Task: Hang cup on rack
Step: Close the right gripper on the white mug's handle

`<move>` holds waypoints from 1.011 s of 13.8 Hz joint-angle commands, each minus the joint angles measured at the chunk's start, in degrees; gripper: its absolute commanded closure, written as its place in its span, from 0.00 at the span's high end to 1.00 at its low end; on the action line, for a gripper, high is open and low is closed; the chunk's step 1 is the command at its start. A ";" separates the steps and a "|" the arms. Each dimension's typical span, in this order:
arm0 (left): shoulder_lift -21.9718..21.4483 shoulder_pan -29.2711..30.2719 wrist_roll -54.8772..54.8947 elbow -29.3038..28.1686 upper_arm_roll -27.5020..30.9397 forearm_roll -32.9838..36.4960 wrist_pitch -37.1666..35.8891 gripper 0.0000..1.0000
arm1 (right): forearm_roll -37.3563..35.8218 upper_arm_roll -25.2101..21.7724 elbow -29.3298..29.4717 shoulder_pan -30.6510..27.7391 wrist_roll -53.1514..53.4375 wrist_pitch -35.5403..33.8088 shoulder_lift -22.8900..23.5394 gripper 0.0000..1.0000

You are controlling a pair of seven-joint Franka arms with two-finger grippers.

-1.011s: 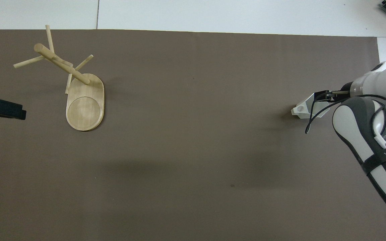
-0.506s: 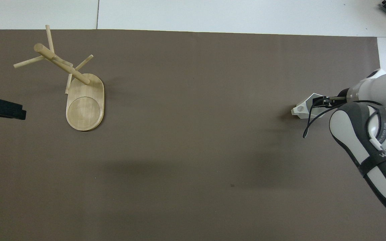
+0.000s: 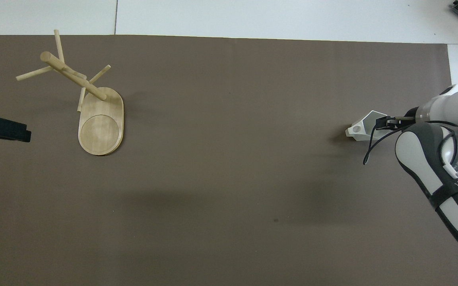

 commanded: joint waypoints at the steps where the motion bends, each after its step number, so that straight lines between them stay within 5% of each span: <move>1: -1.46 0.71 -0.38 -1.77 -0.55 1.01 0.34 1.00 | -0.30 0.52 -1.62 -0.66 -0.97 0.67 -1.55 0.75; 9: -1.46 0.71 -0.38 -1.77 -0.55 1.01 0.34 1.00 | -0.04 0.69 -1.36 -0.05 -0.97 -0.48 -1.64 0.55; 14: -1.46 0.71 -0.38 -1.77 -0.55 1.01 0.34 1.00 | -0.04 0.69 -1.35 -0.05 -1.06 -0.48 -1.64 0.28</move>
